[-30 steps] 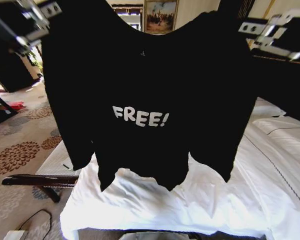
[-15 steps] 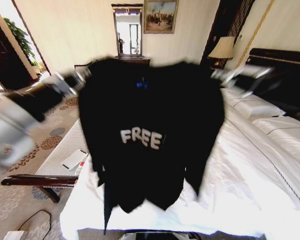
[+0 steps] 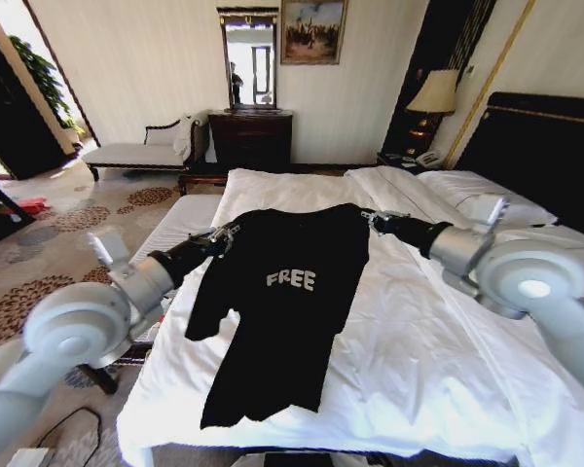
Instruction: Fold the clothes on the bed.
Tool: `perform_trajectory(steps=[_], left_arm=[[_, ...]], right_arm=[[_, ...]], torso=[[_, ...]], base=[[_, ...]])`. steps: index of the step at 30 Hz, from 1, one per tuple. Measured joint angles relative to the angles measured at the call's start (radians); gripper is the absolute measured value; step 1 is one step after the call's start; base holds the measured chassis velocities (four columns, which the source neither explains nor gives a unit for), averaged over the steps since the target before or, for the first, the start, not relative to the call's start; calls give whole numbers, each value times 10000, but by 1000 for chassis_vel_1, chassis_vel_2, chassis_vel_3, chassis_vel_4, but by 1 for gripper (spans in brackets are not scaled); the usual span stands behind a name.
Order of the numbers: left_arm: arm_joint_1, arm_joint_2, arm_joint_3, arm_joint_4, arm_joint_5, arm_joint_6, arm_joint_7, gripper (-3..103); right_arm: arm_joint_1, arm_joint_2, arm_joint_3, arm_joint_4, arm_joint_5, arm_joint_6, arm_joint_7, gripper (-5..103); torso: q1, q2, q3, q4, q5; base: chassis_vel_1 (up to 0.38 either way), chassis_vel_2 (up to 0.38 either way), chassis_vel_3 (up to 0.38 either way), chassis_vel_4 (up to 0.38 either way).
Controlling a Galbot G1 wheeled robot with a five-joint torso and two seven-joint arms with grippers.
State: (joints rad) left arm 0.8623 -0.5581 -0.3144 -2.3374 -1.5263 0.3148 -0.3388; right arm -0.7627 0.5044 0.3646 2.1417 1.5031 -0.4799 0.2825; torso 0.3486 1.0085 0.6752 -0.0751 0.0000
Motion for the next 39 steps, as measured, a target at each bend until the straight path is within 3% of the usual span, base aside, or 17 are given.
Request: perform_trajectory(steps=[2, 7, 13, 18, 25, 32, 39], left_arm=[[-152, -209, 361, 257, 238, -1, 18, 1], [-1332, -1148, 2301, 1940, 1083, -8, 100, 1], [-2201, -1836, 3228, 3401, 1407, -11, 216, 1], [-3219, -2895, 4157, 5418, 1960, -75, 627, 1], [-4246, -3769, 4821, 7238, 2304, -137, 1030, 1], [-5610, -5067, 5602, 9610, 2807, -249, 1481, 1], [-6064, -5641, 5820, 11643, 3265, -336, 2054, 1]], right_arm=[[67, 103, -217, -241, -215, 79, -116, 0], [807, 838, -1556, -1792, -1120, 403, -460, 0], [1499, 1481, -2635, -3167, -1797, 646, -759, 0], [2361, 2461, -3807, -5163, -2573, 988, -1072, 0], [3085, 3196, -4556, -6904, -3126, 1376, -1326, 0], [4378, 4090, -5375, -9069, -3747, 1938, -1692, 0], [5502, 5011, -6106, -11261, -4323, 2388, -2039, 0]], torso=[[0, 0, 0, 3, -3], [-2, 0, -1, -4, 2], [0, 0, 1, 0, 2], [-2, 1, -1, 0, 2], [2, -1, 2, 0, 1], [-2, 1, -2, -5, 1], [1, 0, 0, 2, -1]], base=[[0, 0, 0, 0], [0, 0, 0, 0], [0, 0, 0, 0], [0, 0, 0, 0], [0, 0, 0, 0], [0, 0, 0, 0], [0, 0, 0, 0]])
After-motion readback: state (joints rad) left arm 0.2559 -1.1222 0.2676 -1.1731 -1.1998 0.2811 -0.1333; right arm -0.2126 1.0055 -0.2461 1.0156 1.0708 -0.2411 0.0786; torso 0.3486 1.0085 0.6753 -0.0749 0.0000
